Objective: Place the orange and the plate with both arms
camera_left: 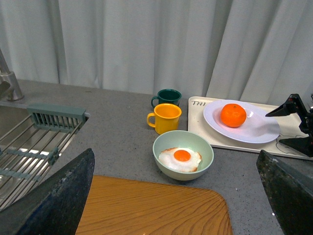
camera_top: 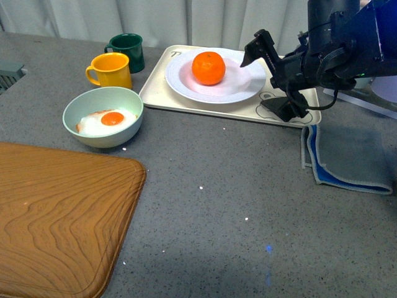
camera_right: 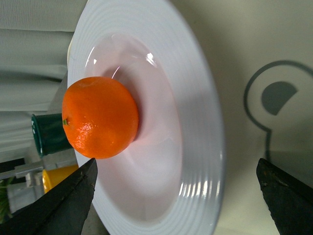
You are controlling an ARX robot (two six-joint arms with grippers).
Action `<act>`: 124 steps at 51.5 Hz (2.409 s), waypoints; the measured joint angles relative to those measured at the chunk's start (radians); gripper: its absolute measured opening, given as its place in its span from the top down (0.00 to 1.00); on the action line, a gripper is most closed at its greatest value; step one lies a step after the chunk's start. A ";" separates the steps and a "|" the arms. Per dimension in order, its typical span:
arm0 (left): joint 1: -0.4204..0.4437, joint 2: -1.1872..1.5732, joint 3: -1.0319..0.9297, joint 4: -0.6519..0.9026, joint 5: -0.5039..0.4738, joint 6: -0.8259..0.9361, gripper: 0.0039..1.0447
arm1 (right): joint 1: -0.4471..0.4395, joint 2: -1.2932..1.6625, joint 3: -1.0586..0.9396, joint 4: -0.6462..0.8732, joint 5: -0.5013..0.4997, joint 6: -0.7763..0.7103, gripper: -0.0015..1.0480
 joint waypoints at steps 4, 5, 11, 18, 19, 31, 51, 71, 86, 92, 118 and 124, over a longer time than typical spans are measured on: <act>0.000 0.000 0.000 0.000 0.000 0.000 0.06 | -0.004 -0.025 -0.030 -0.013 0.031 -0.058 0.09; 0.000 0.000 0.000 0.000 0.000 0.000 0.06 | -0.005 -0.029 -0.035 -0.013 0.036 -0.067 0.09; 0.000 0.000 0.000 0.000 0.000 0.000 0.06 | -0.009 -0.040 -0.043 -0.014 0.039 -0.093 0.09; 0.000 0.000 0.000 0.000 0.000 0.000 0.06 | -0.005 -0.045 -0.117 0.196 0.202 -0.211 0.16; 0.000 0.000 0.000 0.000 0.000 0.000 0.06 | -0.003 -0.050 -0.149 0.284 0.261 -0.282 0.19; 0.000 0.000 0.000 0.000 0.000 0.000 0.06 | -0.050 -0.389 -0.785 1.087 0.478 -0.935 0.65; 0.000 0.000 0.000 0.000 0.000 0.000 0.06 | -0.104 -0.762 -1.270 1.150 0.423 -1.007 0.99; 0.000 0.000 0.000 0.000 0.000 0.000 0.06 | -0.179 -1.101 -1.515 1.048 0.352 -1.008 0.99; 0.000 0.000 0.000 0.000 0.000 0.000 0.06 | -0.179 -1.520 -1.610 0.732 0.348 -1.008 0.99; 0.000 0.000 0.000 0.000 0.000 0.000 0.06 | -0.179 -1.640 -1.641 0.637 0.348 -1.008 0.99; 0.000 0.000 0.000 0.000 0.000 0.000 0.06 | -0.179 -2.058 -1.674 0.271 0.347 -1.008 0.99; 0.000 0.000 0.000 0.000 0.000 0.000 0.06 | -0.179 -2.113 -1.674 0.219 0.347 -1.008 0.99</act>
